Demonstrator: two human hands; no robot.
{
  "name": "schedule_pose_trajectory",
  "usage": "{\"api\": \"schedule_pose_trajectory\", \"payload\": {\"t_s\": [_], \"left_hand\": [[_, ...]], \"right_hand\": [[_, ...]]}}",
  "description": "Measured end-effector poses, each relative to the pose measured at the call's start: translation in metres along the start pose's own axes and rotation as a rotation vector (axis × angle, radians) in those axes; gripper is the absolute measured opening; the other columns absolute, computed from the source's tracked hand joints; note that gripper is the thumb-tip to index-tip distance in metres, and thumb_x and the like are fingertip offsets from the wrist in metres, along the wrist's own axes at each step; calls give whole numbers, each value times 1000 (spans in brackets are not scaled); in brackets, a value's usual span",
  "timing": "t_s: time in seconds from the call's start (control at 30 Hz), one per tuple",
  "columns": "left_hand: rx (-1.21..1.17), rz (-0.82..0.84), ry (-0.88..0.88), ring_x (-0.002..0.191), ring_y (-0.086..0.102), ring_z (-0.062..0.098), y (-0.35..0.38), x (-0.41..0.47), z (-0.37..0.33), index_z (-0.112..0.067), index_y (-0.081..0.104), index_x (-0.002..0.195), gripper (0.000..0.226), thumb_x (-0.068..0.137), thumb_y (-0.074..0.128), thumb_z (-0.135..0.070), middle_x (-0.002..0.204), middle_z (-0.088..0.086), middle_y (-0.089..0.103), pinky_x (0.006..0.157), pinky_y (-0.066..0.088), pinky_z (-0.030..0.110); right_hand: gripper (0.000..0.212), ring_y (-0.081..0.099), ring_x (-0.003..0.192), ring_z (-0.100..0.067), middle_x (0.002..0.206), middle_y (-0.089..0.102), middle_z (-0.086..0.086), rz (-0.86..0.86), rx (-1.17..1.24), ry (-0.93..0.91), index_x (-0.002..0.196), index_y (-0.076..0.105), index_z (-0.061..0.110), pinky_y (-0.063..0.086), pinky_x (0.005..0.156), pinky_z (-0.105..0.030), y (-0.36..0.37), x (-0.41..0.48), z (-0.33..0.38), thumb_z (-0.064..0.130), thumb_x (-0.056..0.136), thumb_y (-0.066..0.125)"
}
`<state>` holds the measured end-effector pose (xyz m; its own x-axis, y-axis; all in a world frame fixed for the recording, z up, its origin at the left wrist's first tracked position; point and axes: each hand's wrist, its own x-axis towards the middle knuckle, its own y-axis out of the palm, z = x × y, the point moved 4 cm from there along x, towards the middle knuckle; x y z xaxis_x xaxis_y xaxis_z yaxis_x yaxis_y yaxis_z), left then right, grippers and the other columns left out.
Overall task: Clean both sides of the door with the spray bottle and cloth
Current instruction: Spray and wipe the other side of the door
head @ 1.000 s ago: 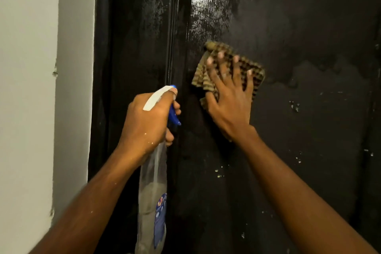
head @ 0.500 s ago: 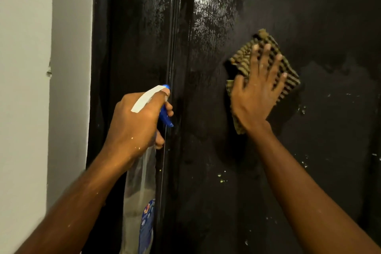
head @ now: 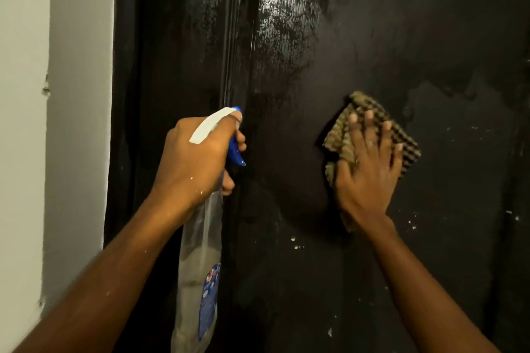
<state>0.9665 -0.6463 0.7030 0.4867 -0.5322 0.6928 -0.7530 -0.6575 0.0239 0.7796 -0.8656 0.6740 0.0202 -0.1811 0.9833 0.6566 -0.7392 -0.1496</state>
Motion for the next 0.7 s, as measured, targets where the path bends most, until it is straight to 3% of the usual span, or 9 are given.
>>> {"api": "schedule_pose_trajectory", "payload": {"t_s": [0.07, 0.17, 0.33, 0.4, 0.5, 0.63, 0.7], "left_hand": [[9, 9, -12, 40, 53, 26, 12, 1, -2, -6, 70, 82, 39, 98, 53, -38, 80, 9, 73, 43, 46, 29], [0, 4, -21, 41, 53, 26, 23, 1, -2, -7, 70, 82, 40, 97, 52, -40, 77, 8, 73, 43, 45, 28], [-18, 10, -23, 40, 52, 25, 33, 4, 2, -7, 69, 85, 39, 98, 51, -39, 80, 9, 73, 44, 45, 30], [-18, 0, -37, 41, 52, 27, 34, 7, 2, -6, 69, 84, 40, 97, 51, -39, 80, 10, 73, 44, 46, 30], [-7, 13, -34, 41, 50, 28, 42, 10, -2, -4, 69, 85, 42, 97, 51, -40, 79, 12, 72, 44, 46, 31], [-28, 49, -13, 40, 48, 27, 62, 15, -8, -2, 68, 85, 43, 97, 51, -39, 75, 13, 71, 44, 45, 31], [-37, 55, 0, 39, 47, 26, 73, 17, -9, 0, 68, 84, 43, 98, 51, -38, 73, 15, 70, 42, 44, 29]], "right_hand": [[74, 2, 156, -21, 169, 8, 7, -53, 42, 208, 161, 16, 34, 6, 124, -55, -6, 35, 4, 44, 89, 30], [77, 1, 156, -24, 170, 5, 4, -61, 11, 203, 162, 14, 32, 5, 123, -57, -4, 61, 36, 49, 88, 28], [72, 12, 156, -24, 167, 18, 3, 26, -42, -464, 159, 26, 31, 14, 122, -57, 5, 23, 50, 51, 92, 38], [69, 14, 155, -23, 167, 22, 5, 28, -26, -552, 158, 28, 34, 16, 122, -56, 1, 28, 34, 53, 92, 37], [69, 14, 155, -19, 166, 23, 8, -38, -18, -402, 158, 30, 36, 15, 122, -53, -7, 62, 13, 50, 90, 38], [71, 7, 156, -16, 169, 12, 11, -136, 38, 22, 160, 20, 38, 6, 124, -51, -14, 108, 8, 50, 91, 30], [73, 2, 156, -17, 169, 6, 10, -149, 18, 124, 161, 14, 36, 3, 123, -52, -11, 110, 16, 51, 90, 25]]}}
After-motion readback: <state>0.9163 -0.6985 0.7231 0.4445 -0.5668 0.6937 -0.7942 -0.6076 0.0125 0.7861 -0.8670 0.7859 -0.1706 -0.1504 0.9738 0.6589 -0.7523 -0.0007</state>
